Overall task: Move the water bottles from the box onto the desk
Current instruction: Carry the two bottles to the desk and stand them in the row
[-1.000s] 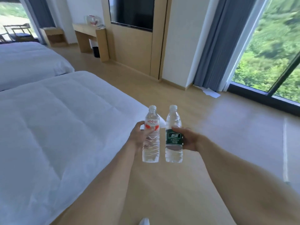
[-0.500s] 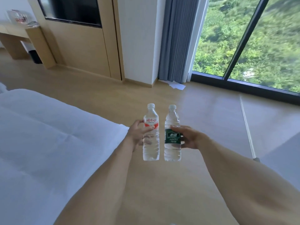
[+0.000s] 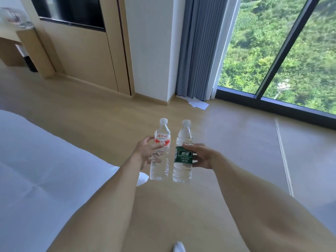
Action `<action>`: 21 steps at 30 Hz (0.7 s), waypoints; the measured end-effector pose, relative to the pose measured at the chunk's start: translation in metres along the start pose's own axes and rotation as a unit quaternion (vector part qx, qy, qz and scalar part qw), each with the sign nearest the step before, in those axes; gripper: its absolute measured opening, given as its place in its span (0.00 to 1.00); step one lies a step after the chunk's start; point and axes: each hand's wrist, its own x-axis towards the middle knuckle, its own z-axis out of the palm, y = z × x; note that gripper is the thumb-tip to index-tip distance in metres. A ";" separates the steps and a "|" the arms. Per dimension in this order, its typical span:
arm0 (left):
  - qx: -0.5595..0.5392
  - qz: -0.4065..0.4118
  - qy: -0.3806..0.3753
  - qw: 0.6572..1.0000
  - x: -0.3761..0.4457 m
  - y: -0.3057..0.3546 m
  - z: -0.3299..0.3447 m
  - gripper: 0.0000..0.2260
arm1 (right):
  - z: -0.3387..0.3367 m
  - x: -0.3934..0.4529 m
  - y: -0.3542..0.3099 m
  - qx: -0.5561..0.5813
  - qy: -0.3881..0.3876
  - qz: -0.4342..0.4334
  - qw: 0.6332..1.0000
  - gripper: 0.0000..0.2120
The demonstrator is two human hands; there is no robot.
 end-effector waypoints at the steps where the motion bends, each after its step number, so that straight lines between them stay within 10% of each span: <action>1: -0.002 -0.002 0.006 1.000 0.017 0.007 0.004 0.20 | -0.008 0.014 -0.011 -0.002 -0.001 0.003 1.000 0.13; 21: -0.089 0.023 0.104 0.990 0.324 0.125 -0.050 0.19 | -0.011 0.341 -0.232 -0.095 -0.057 0.003 0.994 0.15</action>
